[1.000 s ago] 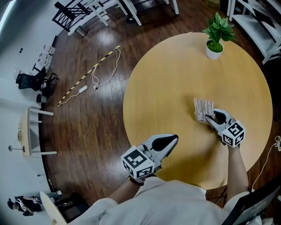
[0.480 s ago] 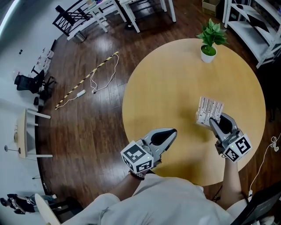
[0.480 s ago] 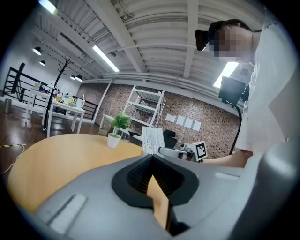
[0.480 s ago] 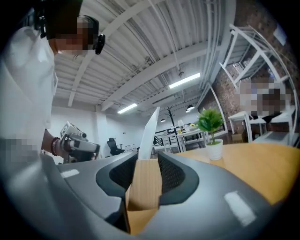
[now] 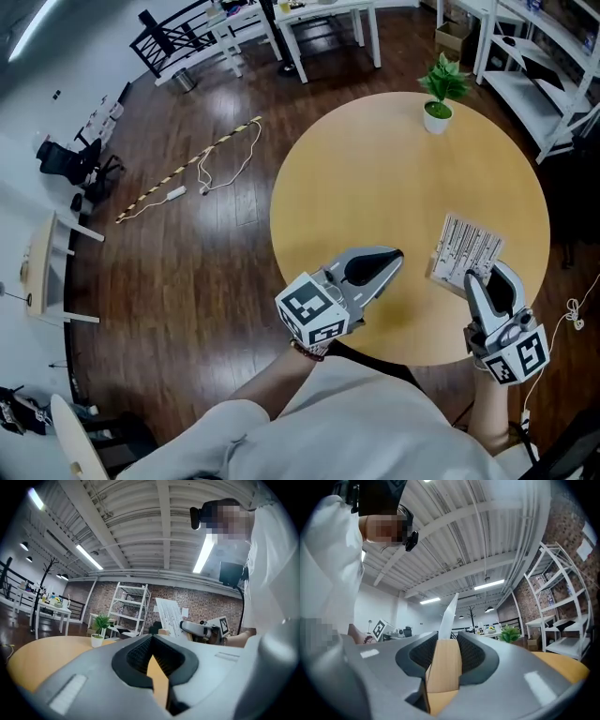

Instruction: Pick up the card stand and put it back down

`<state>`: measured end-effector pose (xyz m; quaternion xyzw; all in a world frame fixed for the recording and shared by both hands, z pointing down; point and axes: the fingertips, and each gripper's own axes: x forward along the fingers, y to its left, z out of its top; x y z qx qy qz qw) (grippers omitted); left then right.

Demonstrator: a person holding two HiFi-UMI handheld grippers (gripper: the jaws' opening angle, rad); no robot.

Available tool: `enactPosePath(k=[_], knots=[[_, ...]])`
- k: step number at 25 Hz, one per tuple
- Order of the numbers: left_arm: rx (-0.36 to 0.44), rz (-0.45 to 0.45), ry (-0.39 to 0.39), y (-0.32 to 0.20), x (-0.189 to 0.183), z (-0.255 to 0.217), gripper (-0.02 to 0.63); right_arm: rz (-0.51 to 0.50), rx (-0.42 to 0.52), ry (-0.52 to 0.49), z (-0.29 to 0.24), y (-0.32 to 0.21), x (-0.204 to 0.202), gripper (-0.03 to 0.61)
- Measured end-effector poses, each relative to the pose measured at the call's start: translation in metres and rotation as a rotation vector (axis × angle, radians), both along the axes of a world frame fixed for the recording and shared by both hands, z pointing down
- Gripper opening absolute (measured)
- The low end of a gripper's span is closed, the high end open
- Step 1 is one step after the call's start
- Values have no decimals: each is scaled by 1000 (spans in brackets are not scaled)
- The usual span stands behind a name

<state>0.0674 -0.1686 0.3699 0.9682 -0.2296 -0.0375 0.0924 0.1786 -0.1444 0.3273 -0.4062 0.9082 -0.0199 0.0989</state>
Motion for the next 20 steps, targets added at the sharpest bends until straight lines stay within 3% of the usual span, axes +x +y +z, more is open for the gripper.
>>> enactPosePath(k=[3,8,13,20], knots=[[-1,-6,31,38,-6,-13,-9,25,40,-16,-23,43,2,136],[65,16,-15,105,-26,-33,-9,85,73,-45,-48,112,-13,137],[28,69,38,165,-69,-40,-8,139,98,-129,-70,175,-55,137],[29,92,4,235,-103,-53,-9,191,141,-138,-86,254,-87,137]])
